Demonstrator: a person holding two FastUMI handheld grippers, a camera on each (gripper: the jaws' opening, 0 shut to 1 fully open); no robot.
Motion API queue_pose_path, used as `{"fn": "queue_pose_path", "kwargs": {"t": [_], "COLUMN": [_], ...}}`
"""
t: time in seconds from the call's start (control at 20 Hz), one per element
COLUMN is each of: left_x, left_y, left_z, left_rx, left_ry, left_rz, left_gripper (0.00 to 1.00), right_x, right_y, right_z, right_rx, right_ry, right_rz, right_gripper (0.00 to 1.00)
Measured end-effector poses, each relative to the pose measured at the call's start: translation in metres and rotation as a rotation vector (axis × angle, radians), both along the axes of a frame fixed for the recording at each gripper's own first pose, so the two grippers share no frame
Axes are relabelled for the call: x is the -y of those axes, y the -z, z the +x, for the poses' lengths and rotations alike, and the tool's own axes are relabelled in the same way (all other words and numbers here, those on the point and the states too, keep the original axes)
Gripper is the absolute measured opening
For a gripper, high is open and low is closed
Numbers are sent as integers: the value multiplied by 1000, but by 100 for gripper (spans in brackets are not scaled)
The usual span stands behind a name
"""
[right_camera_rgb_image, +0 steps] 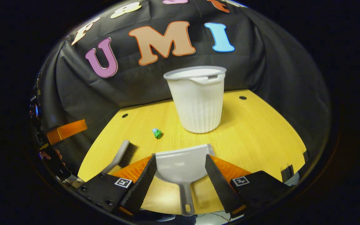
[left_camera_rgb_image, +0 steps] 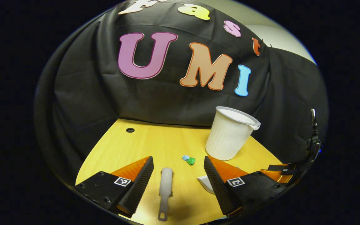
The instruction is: Pick up the small broom and dustpan from the desktop, sweep the trash into the dustpan with the broom, and then empty the trash into the garbage bin.
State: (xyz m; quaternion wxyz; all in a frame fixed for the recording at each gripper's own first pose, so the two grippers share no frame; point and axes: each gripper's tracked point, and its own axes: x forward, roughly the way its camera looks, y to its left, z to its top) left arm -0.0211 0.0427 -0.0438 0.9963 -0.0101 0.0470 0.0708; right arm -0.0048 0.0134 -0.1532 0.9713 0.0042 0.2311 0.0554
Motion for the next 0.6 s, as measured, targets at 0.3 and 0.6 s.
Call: {"fn": "queue_pose_path", "kwargs": {"t": [0.3, 0.6], "left_x": [-27, -41], "left_y": [10, 28], "left_z": [-2, -10], "left_rx": [-19, -47], "left_ry": [-72, -83], "left_rz": [-7, -46], "left_gripper": [95, 95], "right_x": [6, 4], "right_y": [51, 95], "right_z": [-12, -18], "right_rx": [-147, -279], "right_ry": [-45, -70], "right_rz": [-62, -86], "right_gripper": [100, 96]}}
